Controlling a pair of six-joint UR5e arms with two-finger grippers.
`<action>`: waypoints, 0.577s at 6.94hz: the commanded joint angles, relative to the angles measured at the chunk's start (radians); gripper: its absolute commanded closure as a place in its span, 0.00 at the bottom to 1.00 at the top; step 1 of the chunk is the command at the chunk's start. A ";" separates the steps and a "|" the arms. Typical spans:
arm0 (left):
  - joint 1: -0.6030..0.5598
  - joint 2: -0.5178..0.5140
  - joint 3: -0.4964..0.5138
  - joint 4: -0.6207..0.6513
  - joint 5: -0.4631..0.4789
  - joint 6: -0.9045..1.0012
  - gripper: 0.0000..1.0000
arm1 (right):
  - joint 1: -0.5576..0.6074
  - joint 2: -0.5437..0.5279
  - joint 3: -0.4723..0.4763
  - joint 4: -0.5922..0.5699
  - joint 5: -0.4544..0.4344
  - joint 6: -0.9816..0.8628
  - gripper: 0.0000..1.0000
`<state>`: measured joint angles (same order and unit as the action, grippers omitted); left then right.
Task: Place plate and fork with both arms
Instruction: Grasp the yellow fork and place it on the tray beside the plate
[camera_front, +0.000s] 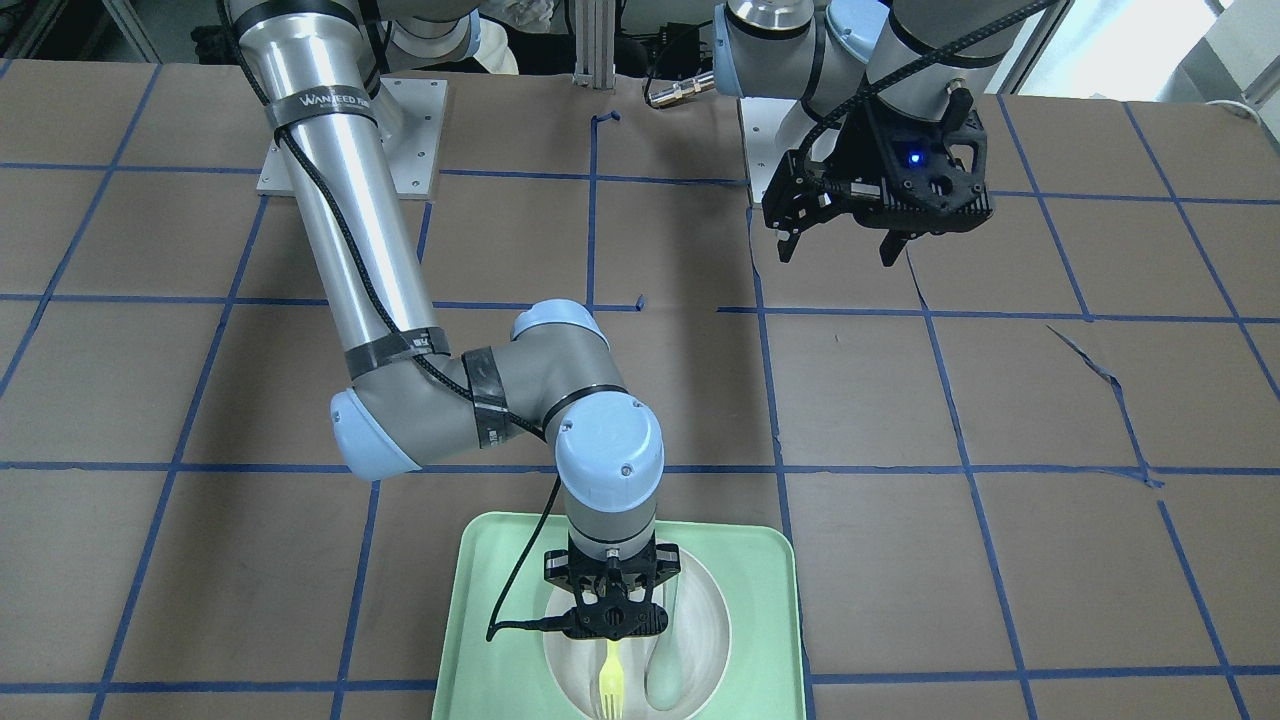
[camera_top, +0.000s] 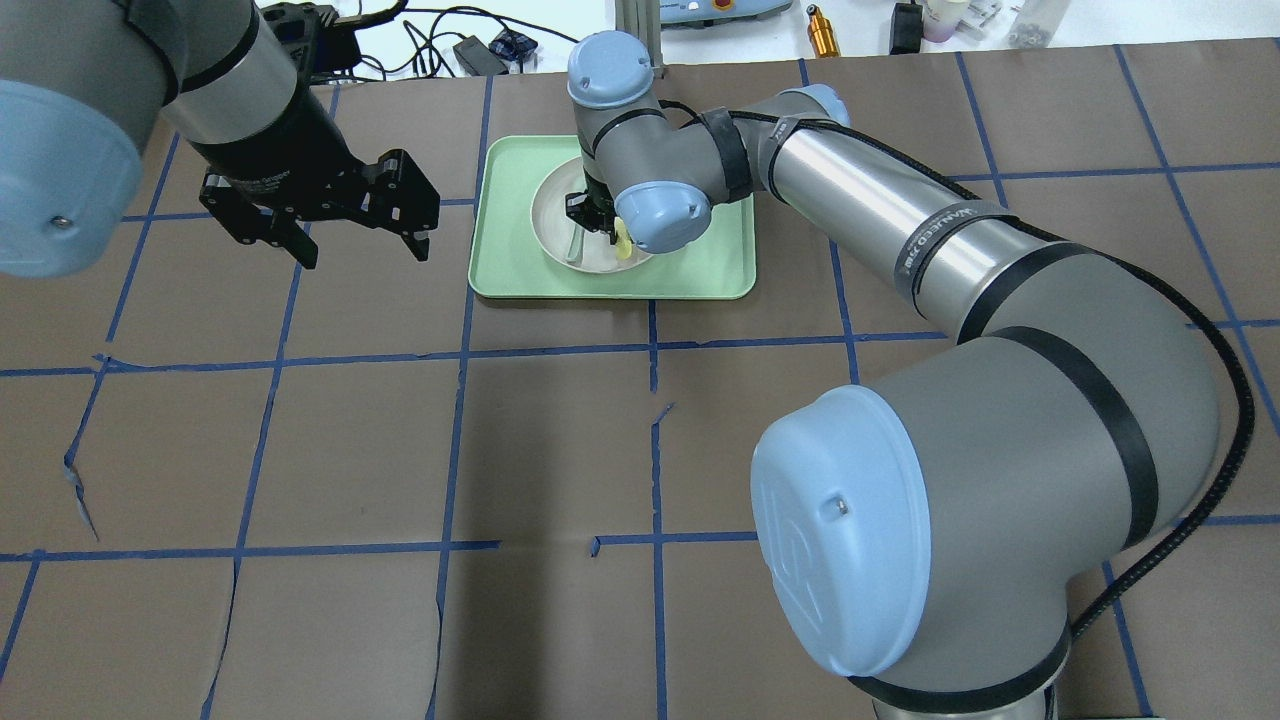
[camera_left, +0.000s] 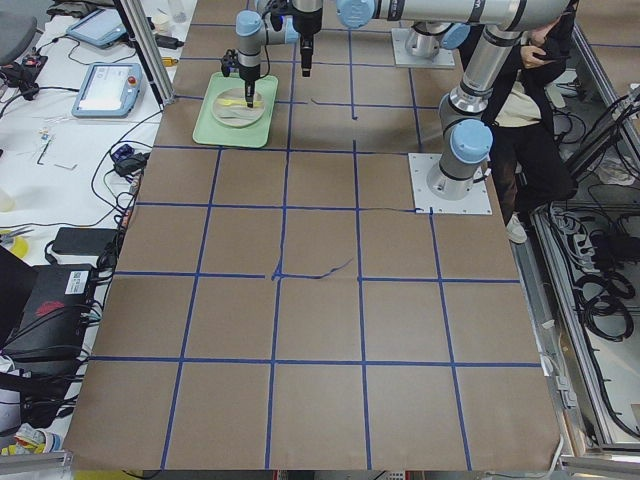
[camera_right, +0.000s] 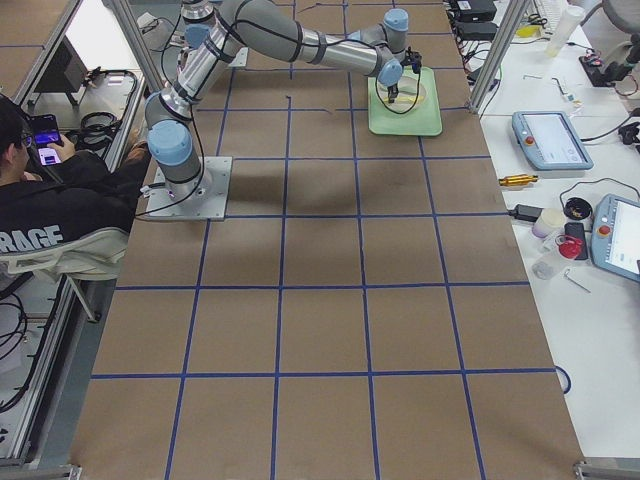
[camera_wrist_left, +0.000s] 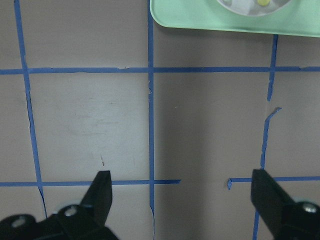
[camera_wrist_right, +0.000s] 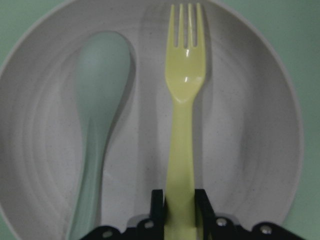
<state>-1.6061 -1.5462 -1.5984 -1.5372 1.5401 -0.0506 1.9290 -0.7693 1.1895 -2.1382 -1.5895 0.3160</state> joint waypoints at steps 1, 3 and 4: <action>0.000 0.000 0.000 0.000 0.002 0.000 0.00 | -0.065 -0.102 0.028 0.097 -0.024 -0.092 0.84; 0.000 -0.002 0.000 0.000 0.000 -0.002 0.00 | -0.149 -0.096 0.116 0.037 0.003 -0.141 0.84; 0.000 -0.003 0.002 0.000 0.000 -0.002 0.00 | -0.150 -0.062 0.131 0.003 0.003 -0.132 0.84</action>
<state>-1.6061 -1.5481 -1.5981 -1.5371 1.5406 -0.0520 1.7946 -0.8579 1.2912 -2.0955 -1.5908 0.1906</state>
